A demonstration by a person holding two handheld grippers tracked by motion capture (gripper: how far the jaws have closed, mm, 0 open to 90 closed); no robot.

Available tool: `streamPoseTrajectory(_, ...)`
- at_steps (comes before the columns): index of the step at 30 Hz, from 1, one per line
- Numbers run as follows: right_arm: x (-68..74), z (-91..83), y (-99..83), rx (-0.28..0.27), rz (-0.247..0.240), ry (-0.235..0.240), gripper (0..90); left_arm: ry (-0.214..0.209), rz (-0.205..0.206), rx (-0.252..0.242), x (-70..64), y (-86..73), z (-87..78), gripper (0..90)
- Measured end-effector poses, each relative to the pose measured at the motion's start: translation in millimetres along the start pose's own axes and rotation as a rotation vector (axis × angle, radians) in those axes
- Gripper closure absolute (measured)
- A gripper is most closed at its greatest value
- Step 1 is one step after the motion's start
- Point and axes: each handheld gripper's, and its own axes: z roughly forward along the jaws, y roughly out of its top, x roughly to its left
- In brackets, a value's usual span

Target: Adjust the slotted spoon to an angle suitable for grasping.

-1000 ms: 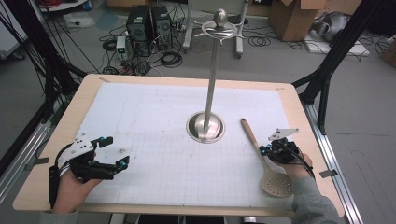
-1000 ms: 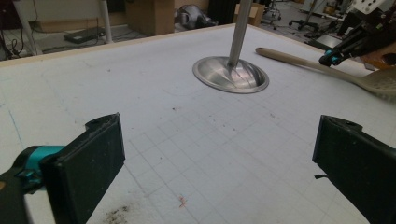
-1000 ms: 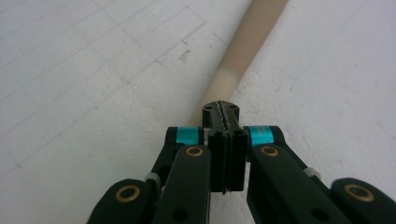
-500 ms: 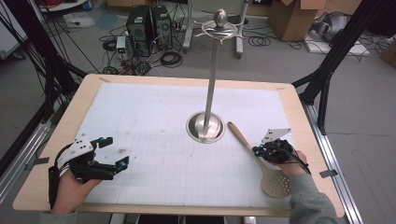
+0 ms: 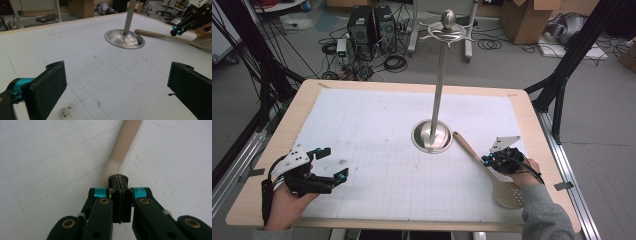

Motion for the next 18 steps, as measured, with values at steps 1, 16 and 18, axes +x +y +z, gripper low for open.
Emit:
streamPoseTrajectory(1, 0.0, -0.4, 1.3, 0.01, 0.011, -0.006, 90.0, 0.0, -0.001, -0.001, 0.0, -0.1, -0.1, 2.7)
streamPoseTrajectory(16, 1.8, 12.7, 15.4, 0.046, 0.076, -0.024, 90.0, -0.001, 0.001, 0.003, 0.1, -0.9, 0.3, 2.7)
streamPoseTrajectory(18, 1.5, 13.9, 15.7, 0.055, 0.079, -0.031, 90.0, -0.004, -0.002, 0.006, -0.5, -1.2, 0.5, 2.7)
